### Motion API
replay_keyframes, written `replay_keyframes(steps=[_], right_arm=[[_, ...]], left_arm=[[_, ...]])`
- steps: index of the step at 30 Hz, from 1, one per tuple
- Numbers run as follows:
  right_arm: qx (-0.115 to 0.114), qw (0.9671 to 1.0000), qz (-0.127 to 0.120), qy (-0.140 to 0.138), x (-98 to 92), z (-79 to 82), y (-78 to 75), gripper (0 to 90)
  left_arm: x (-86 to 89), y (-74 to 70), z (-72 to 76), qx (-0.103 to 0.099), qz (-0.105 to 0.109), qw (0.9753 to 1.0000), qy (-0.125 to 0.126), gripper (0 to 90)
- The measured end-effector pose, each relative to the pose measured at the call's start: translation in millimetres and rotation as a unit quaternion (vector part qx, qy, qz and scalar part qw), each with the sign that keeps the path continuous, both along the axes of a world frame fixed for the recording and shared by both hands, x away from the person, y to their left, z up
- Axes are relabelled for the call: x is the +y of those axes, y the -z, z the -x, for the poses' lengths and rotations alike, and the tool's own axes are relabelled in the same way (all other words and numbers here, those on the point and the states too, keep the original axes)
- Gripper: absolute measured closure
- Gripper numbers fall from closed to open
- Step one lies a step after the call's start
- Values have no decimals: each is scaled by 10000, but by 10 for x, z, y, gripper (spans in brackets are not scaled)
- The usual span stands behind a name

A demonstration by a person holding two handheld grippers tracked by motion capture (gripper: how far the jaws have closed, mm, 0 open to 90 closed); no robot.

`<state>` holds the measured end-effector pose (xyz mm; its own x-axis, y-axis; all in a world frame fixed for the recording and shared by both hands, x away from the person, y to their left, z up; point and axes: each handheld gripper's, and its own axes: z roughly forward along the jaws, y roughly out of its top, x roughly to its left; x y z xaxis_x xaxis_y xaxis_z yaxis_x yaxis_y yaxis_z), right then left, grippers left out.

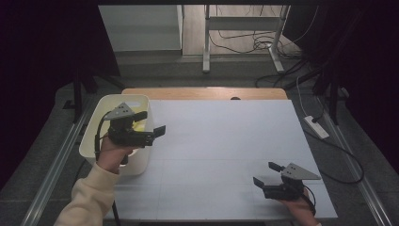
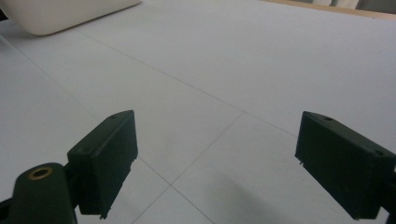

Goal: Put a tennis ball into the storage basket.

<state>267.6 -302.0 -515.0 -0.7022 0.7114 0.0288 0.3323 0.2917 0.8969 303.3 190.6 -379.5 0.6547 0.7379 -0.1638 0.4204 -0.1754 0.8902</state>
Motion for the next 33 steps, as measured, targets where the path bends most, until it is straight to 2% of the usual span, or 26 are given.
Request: replay_keyframes(steps=[4,10,14,21,28,33], right_arm=[[-9,10000,0,0,0,4,-2,127],[-14,10000,0,1,6,16,-5,127],[-3,10000,19,13,7,23,-8,127],[-17,10000,40,13,8,14,-2,127],[-25,10000,33,0,5,15,-5,127],[-10,10000,25,9,6,19,-8,127]], left_arm=[[-67,22,31,-15,-12,9999,104,90],[-238,87,144,-101,-79,9992,388,95],[-372,129,234,-183,-178,9978,612,95],[-515,227,338,-197,-172,9960,851,93],[-586,382,404,-253,-357,9955,838,91],[-587,558,461,-275,-348,9958,803,91]])
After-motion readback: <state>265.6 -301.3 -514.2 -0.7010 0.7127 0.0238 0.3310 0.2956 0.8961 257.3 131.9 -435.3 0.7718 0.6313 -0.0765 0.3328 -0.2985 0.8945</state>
